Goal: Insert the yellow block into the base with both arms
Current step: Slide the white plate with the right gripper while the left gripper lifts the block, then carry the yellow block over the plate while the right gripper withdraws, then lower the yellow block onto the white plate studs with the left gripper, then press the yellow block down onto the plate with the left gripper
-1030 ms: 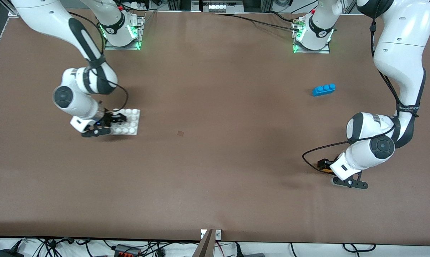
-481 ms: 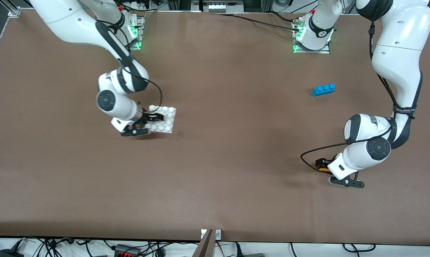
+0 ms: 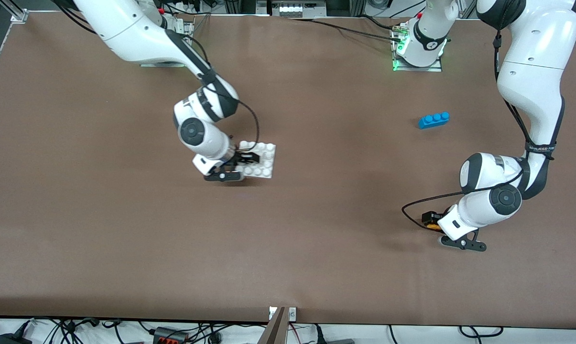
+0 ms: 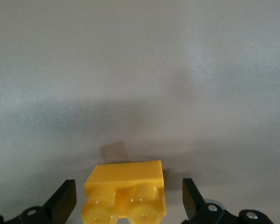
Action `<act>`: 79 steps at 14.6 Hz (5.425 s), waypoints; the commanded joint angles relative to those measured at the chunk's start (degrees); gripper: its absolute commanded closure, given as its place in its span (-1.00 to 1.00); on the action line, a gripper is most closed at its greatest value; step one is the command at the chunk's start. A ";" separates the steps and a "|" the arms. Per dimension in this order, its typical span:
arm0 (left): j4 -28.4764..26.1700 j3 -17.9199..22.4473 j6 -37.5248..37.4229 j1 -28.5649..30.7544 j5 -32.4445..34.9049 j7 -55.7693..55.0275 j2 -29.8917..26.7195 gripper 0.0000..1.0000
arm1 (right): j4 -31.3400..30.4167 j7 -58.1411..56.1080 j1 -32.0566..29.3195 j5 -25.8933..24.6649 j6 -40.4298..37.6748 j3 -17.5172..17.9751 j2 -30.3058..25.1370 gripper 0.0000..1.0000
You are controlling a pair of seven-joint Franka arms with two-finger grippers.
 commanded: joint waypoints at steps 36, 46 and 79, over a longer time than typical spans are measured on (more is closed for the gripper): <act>-0.67 -27.38 -15.68 -6.04 1.26 -53.60 -4.00 -0.20 | 20.80 -19.19 -20.41 -1.20 -51.96 0.20 -22.00 -1.00; -6.55 -26.41 -5.24 -17.49 11.80 -75.58 -2.60 -0.21 | 20.04 -29.24 -16.66 -4.37 -62.63 -17.80 -35.79 -1.00; -8.93 -27.03 -3.20 -21.01 29.38 -89.22 1.44 -0.23 | 17.11 -28.71 -12.26 -4.02 -58.66 -23.88 -38.19 -1.00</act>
